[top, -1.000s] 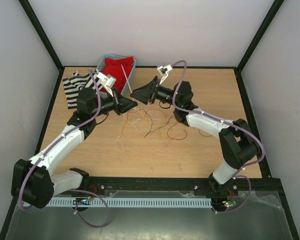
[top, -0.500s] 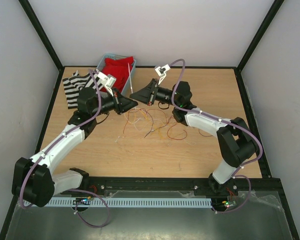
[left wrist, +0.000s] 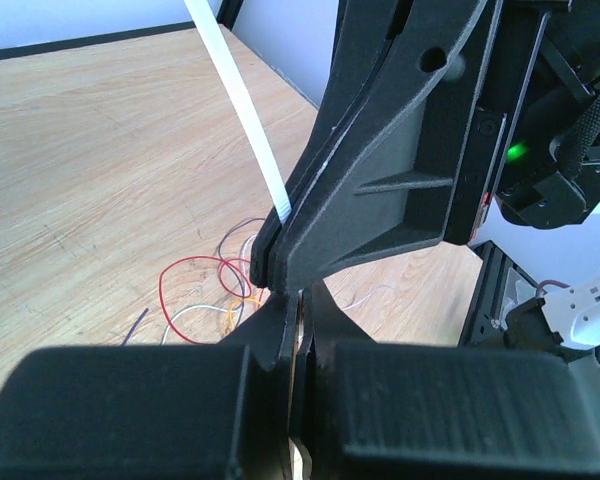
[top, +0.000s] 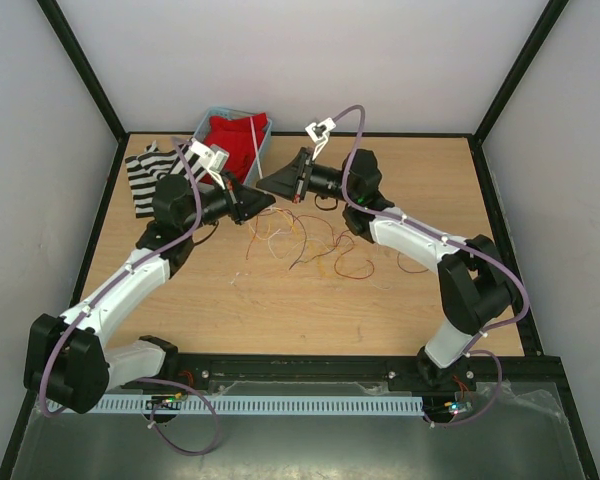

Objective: Zip-tie the wires
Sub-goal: Adjust the ribbon.

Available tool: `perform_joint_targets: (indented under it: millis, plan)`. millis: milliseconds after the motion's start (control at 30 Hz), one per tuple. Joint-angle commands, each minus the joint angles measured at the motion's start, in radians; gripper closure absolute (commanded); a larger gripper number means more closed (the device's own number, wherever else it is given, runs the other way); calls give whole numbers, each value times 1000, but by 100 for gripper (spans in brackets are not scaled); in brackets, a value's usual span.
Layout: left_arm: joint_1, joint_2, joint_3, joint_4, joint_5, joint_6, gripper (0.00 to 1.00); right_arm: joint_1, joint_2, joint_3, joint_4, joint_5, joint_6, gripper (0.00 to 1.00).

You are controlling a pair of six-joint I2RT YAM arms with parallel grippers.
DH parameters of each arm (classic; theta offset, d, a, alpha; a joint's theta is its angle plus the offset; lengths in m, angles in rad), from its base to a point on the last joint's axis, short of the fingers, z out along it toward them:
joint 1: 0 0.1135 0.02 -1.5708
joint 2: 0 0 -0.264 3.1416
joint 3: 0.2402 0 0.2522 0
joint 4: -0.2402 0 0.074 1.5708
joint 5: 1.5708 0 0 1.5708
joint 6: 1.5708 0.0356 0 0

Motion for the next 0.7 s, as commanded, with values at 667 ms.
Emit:
perform_joint_targets:
  millis: [667]
  plan:
    - [-56,54,-91,-1,27,0,100,-22,-37,105,-12,32,-39,100]
